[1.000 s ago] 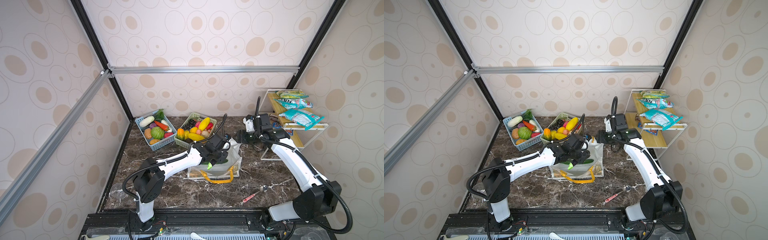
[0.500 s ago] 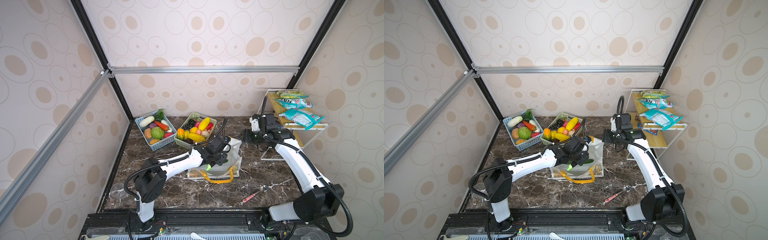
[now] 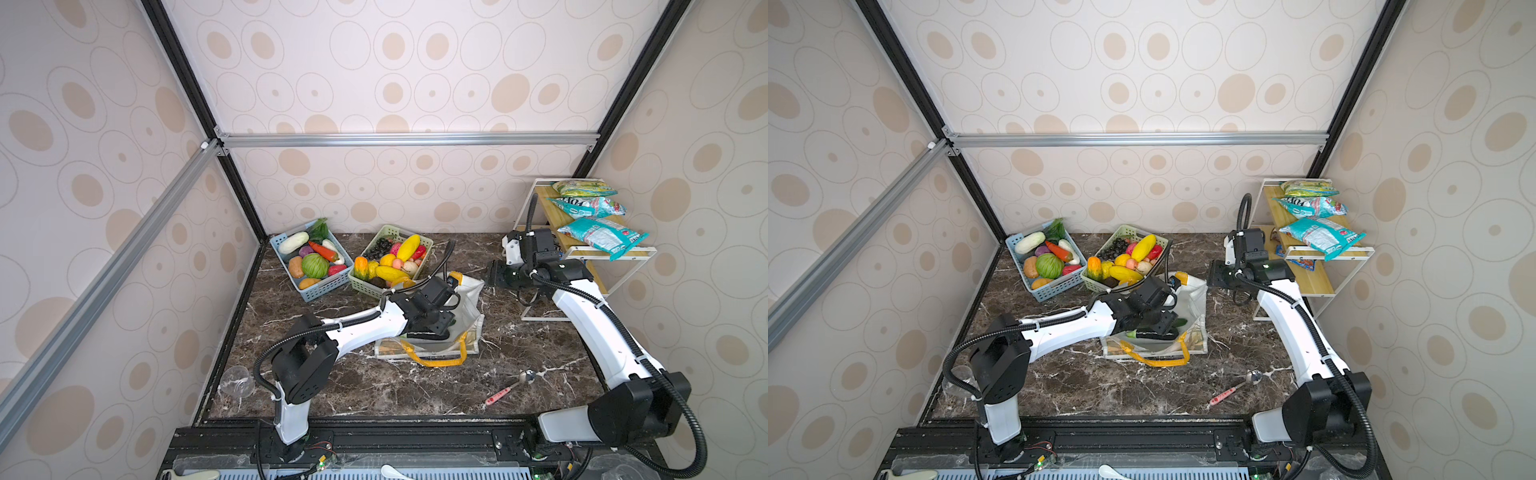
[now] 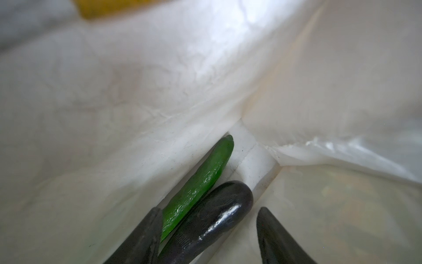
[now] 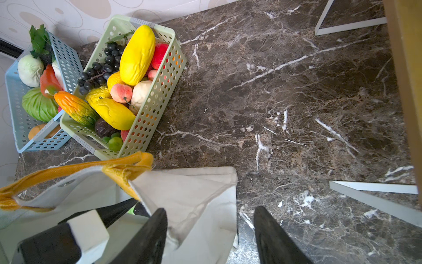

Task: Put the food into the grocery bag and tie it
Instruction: 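Open the left gripper to release the eggplant inside the tote, then move the open left gripper back over the green fruit basket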

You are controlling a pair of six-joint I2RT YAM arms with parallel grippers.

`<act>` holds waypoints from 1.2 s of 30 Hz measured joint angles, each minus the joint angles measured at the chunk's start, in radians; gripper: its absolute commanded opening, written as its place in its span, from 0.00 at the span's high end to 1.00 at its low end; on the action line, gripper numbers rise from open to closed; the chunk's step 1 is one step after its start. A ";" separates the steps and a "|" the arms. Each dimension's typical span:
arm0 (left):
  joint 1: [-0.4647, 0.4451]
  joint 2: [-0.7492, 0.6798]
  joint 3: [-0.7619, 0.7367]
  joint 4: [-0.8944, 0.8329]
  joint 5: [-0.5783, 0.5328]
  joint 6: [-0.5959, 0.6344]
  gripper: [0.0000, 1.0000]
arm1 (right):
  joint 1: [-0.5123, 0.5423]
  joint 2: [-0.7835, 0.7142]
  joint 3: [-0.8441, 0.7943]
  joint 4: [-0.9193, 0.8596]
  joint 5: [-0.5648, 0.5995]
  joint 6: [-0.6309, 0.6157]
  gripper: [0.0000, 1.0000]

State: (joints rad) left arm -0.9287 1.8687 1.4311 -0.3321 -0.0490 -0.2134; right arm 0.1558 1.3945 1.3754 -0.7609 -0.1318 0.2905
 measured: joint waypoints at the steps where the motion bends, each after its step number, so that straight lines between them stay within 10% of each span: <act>1: 0.000 0.000 0.001 0.000 0.000 -0.001 0.32 | 0.000 0.000 0.000 0.000 0.000 0.000 0.37; 21: 0.027 -0.120 0.179 -0.052 -0.077 -0.034 0.31 | 0.000 0.000 -0.002 -0.002 -0.022 0.000 0.37; 36: 0.249 -0.264 0.129 -0.041 -0.135 -0.053 0.31 | 0.000 0.000 -0.002 -0.002 -0.047 0.000 0.37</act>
State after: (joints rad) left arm -0.6796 1.6043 1.5604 -0.3733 -0.1837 -0.2661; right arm 0.1558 1.3945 1.3735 -0.7628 -0.1791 0.2905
